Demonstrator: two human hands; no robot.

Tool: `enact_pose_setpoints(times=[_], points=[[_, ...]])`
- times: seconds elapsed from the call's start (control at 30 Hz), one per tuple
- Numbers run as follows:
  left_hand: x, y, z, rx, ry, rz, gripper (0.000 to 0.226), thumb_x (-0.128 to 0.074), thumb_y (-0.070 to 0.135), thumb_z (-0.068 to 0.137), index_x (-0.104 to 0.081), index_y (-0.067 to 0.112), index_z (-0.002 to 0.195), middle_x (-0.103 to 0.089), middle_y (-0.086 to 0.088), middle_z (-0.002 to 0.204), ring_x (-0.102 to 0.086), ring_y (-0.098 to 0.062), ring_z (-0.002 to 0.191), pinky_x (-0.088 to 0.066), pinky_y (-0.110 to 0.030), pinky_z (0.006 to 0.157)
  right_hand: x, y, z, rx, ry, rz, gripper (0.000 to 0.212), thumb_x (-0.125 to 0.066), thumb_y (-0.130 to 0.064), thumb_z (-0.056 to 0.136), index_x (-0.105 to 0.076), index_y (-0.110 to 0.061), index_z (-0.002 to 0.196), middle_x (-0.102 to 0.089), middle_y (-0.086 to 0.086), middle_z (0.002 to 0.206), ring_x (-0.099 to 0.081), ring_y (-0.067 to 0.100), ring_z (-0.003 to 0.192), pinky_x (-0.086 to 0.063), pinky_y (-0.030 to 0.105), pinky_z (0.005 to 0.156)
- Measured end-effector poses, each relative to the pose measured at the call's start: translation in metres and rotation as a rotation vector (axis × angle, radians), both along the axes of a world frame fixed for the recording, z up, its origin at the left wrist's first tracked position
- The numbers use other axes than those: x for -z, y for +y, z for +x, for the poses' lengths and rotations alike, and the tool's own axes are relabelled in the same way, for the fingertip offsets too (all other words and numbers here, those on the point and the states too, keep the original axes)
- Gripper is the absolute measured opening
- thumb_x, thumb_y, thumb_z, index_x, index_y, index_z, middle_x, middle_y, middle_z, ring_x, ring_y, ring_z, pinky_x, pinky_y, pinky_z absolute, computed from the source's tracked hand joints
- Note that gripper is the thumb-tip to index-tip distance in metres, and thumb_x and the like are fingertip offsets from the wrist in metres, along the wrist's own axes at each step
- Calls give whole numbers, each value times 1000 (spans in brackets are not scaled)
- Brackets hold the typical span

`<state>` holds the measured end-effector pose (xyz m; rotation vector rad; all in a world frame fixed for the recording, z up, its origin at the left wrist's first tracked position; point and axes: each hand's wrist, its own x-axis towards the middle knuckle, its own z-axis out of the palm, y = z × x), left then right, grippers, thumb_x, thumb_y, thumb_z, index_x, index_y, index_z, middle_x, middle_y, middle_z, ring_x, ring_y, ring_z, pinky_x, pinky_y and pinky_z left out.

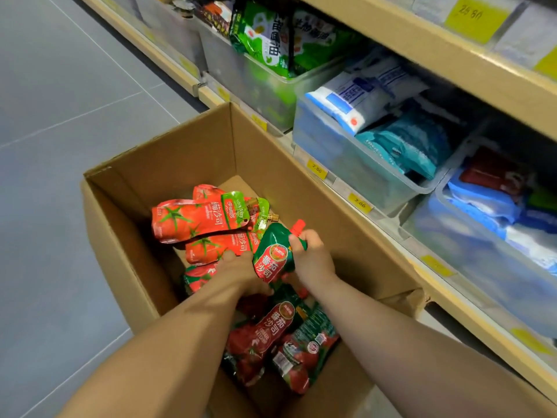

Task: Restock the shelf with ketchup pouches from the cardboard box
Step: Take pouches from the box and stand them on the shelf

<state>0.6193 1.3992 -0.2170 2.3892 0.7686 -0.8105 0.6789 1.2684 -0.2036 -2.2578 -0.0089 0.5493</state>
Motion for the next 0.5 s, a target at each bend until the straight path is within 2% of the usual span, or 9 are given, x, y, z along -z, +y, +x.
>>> enact_pose_setpoints(times=[0.1,0.2,0.27,0.3,0.37,0.47,0.5], points=[[-11,2,-2,20,-293,-145,70,-81,44,54,-55,20,114,-60,-5,108,-58,-25,102,-48,-34,88,-31,-1,-7,-115,-152,61,24,-45,-42,91,-39,-32,71,-48,-10,67,-47,11,62,-36,29,57],[-31,-3,2,-44,-449,-300,66,-84,35,58,-55,20,114,-67,4,101,-64,-17,93,-50,-28,82,-66,-16,-1,-227,-311,80,18,-48,-40,91,-43,-28,78,-48,-11,69,-48,13,67,-37,29,62],[-45,-9,6,-50,-548,-306,62,-84,38,58,-58,21,112,-68,6,96,-65,-14,88,-51,-25,76,-92,-25,6,-226,-354,165,15,-54,-36,89,-49,-27,79,-51,-13,70,-51,2,63,-39,20,58],[-54,-12,8,-53,-587,-315,59,-84,40,58,-59,22,108,-69,4,96,-65,-15,88,-53,-30,78,-105,-30,9,-206,-368,212,12,-56,-34,89,-51,-27,80,-52,-14,70,-52,0,60,-39,14,55],[-73,-22,11,-80,-647,-362,50,-83,42,57,-62,24,99,-71,4,92,-67,-15,86,-54,-34,78,-125,-39,14,-147,-368,282,6,-58,-30,88,-53,-25,87,-54,-13,71,-54,2,56,-41,13,53],[-104,-40,14,-98,-750,-403,33,-81,45,58,-61,34,81,-68,17,76,-64,8,70,-45,-9,57,-143,-59,14,-66,-276,337,8,-59,-28,88,-55,-21,88,-56,-7,70,-53,5,44,-44,15,42],[-116,-47,16,-116,-785,-419,28,-80,45,59,-60,37,78,-67,20,74,-62,12,68,-42,-7,53,-148,-67,12,-44,-239,350,8,-59,-27,88,-56,-21,84,-57,-5,67,-52,3,40,-45,15,40]])
